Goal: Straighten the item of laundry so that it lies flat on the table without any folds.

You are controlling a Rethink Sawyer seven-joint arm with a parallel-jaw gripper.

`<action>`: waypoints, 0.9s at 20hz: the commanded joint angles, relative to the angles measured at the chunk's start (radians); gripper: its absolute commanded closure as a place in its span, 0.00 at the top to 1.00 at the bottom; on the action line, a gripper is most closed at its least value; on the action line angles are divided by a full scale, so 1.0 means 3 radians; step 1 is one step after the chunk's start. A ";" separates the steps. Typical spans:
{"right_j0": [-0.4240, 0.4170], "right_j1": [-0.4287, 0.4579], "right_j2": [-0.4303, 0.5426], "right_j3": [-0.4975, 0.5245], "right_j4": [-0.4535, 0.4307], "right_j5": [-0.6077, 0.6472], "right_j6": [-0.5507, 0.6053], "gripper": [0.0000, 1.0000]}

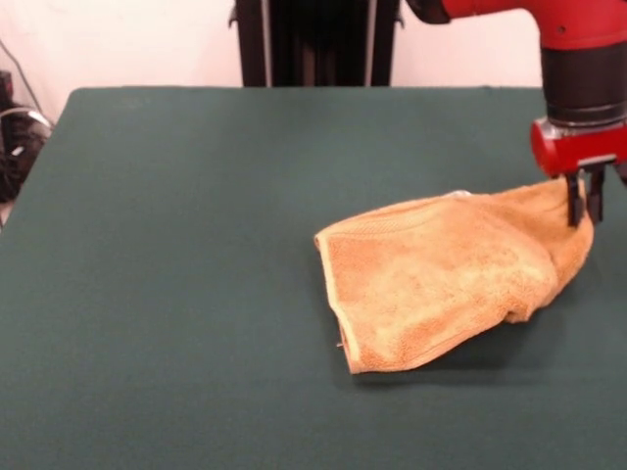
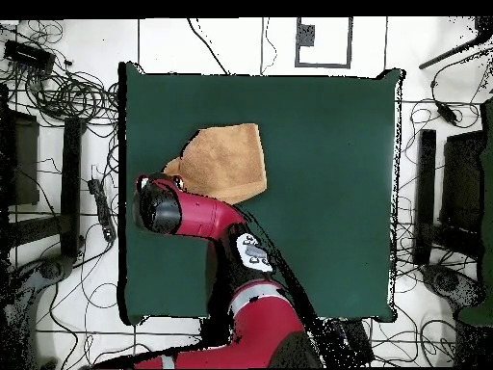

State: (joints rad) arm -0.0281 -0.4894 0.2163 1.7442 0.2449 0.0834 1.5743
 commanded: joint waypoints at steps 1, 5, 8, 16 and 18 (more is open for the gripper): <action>0.0171 0.0331 0.0295 0.0032 0.0156 -0.0334 0.0932 0.00; 0.0161 0.0368 0.0324 0.0002 0.0149 -0.0357 0.0894 0.00; 0.0166 0.0342 0.0336 0.0006 0.0189 -0.0324 0.0905 0.00; 0.0150 0.0397 0.0334 -0.0003 0.0234 -0.0403 0.0966 1.00; 0.0125 0.0401 0.0365 0.0012 0.0224 -0.0420 0.0973 1.00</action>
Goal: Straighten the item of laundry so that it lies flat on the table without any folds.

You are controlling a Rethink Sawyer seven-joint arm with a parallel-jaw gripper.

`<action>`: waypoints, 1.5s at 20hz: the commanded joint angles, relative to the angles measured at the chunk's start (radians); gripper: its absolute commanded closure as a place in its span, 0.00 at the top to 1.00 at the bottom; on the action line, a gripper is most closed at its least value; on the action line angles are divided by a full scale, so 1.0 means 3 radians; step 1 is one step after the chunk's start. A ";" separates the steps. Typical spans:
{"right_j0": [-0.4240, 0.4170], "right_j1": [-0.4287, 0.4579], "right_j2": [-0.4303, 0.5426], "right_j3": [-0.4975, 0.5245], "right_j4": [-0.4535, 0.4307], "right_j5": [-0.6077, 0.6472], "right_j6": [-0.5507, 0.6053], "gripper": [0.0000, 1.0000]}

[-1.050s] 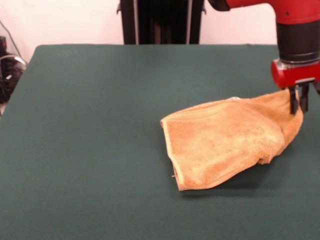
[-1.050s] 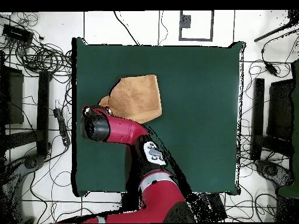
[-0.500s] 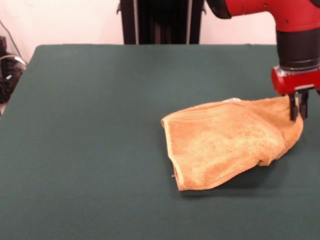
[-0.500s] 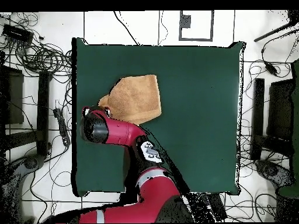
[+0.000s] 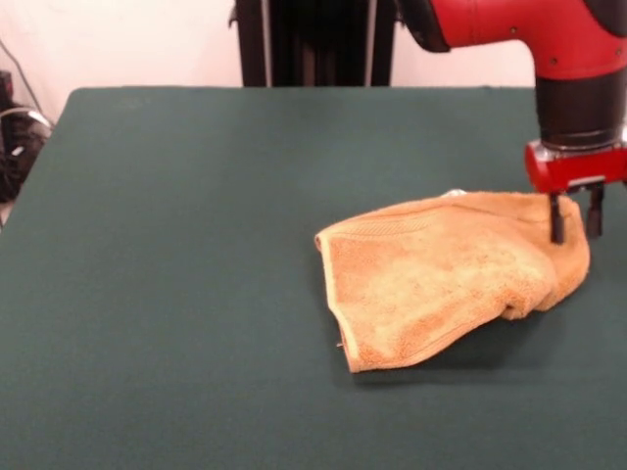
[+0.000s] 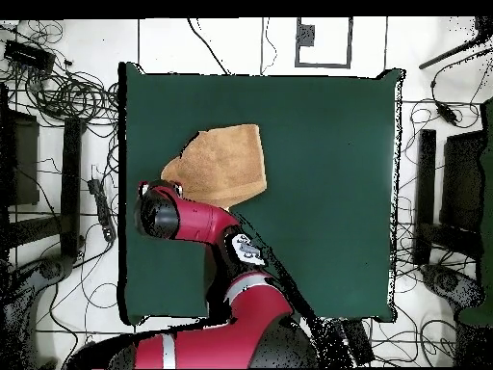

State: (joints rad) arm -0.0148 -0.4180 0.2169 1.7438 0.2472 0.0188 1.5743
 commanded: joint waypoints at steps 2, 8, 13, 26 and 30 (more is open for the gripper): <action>0.0063 0.0167 0.0388 0.0027 0.0211 -0.0221 0.0985 1.00; 0.0010 0.0175 0.0472 0.0020 0.0203 -0.0183 0.0958 1.00; -0.0058 0.0026 0.0545 0.0157 0.0265 -0.0082 0.1024 1.00; -0.0056 -0.0580 0.0360 0.0440 0.0470 0.0608 0.0913 1.00; 0.0000 -0.0725 0.0140 0.0430 0.0445 0.0874 0.0841 1.00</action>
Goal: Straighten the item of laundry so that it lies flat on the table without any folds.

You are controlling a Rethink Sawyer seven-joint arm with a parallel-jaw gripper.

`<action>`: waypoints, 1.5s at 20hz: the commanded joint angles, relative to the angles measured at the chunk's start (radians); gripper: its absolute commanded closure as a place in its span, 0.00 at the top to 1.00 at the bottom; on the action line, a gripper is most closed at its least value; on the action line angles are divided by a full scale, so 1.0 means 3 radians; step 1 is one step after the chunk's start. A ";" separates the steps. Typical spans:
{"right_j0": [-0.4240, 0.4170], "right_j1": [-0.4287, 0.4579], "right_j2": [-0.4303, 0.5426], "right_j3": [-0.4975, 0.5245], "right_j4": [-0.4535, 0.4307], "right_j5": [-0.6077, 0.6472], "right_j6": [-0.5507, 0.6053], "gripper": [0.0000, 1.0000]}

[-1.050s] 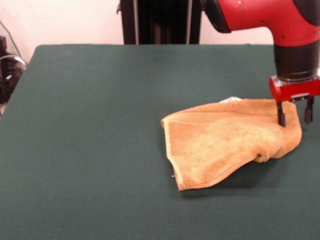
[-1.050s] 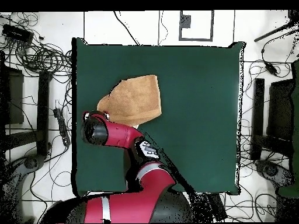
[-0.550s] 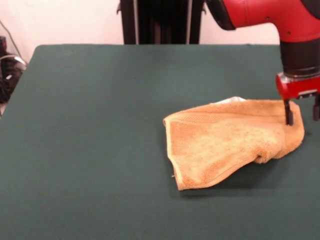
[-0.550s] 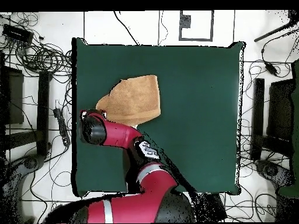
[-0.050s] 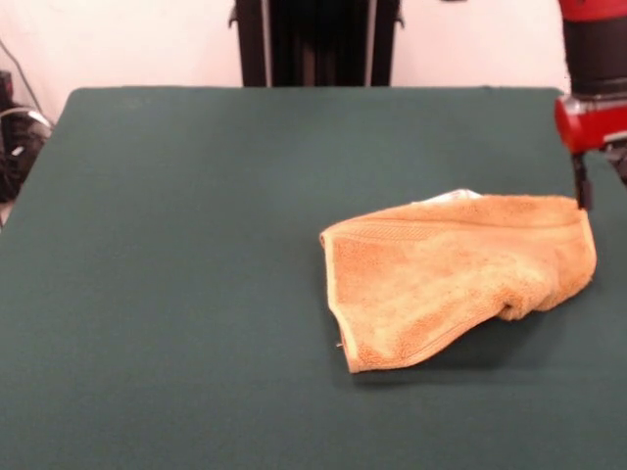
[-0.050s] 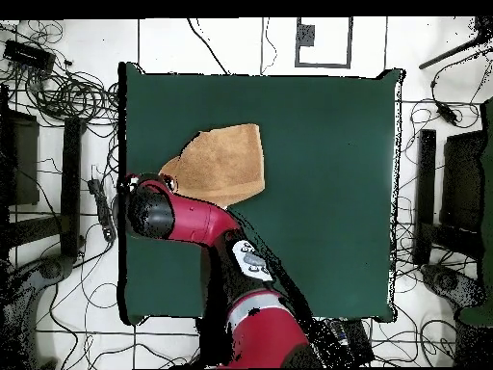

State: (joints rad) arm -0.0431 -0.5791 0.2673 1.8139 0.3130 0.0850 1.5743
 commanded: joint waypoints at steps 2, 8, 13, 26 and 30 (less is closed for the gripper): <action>0.0110 -0.0206 -0.0122 0.0208 0.0191 0.0677 0.0817 1.00; 0.0023 -0.0203 -0.0218 0.0296 0.0064 0.0613 0.0725 1.00; -0.0080 -0.0166 -0.0278 0.0297 -0.0045 0.0603 0.0583 1.00; -0.0174 -0.0047 -0.0410 0.0223 -0.0264 0.0529 0.0417 1.00; -0.0135 -0.0022 -0.0481 0.0173 -0.0326 0.0535 0.0445 1.00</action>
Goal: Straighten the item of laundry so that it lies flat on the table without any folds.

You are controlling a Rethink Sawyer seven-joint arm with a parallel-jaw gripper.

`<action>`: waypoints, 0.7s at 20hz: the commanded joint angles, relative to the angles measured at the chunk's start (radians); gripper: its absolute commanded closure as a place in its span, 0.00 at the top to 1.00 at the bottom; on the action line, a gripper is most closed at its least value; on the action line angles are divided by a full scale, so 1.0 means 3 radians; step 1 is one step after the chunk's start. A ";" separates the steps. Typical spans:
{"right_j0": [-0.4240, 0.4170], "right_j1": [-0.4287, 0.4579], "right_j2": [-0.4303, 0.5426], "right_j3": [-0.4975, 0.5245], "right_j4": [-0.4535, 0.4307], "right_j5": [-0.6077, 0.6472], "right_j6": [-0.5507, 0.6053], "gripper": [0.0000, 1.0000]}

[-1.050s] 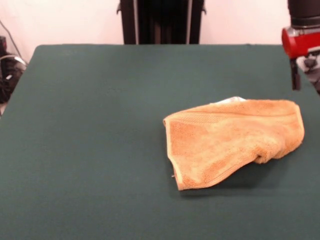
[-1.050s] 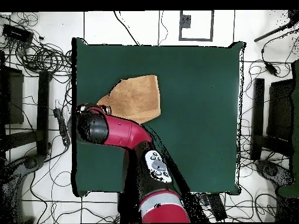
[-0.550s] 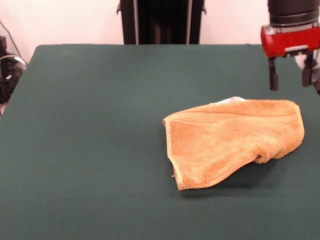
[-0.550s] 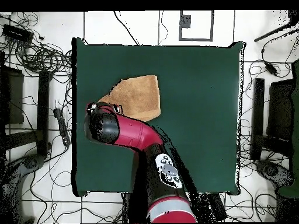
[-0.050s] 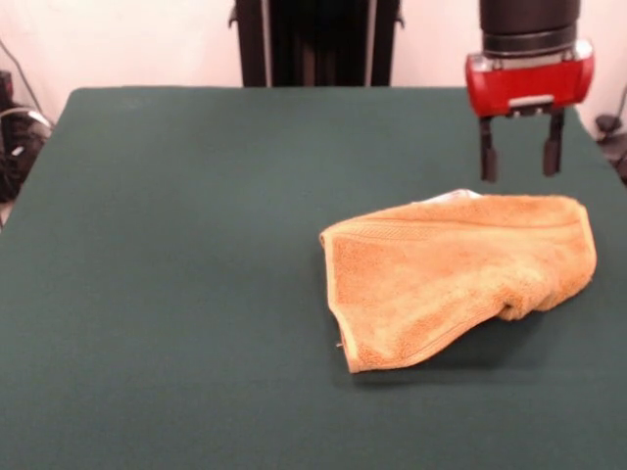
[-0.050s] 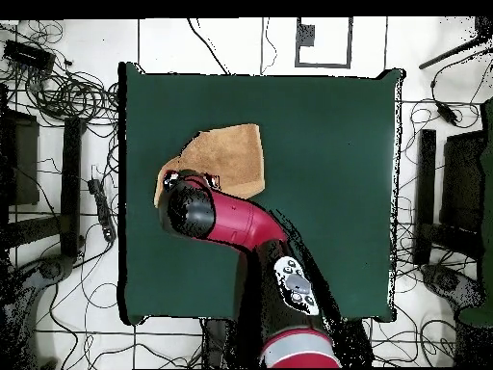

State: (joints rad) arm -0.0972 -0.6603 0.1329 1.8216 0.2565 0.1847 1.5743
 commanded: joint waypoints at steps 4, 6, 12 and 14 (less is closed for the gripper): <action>0.0083 0.0280 -0.0115 0.0102 -0.0202 0.0193 0.0445 1.00; 0.0099 0.0286 -0.0163 0.0074 -0.0236 0.0219 0.0438 1.00; 0.0096 0.0327 -0.0240 0.0070 -0.0289 0.0156 0.0461 1.00; 0.0072 0.0383 -0.0271 0.0050 -0.0293 0.0087 0.0465 1.00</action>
State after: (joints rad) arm -0.0974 -0.6539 0.0567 1.8208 0.2152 0.1848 1.5743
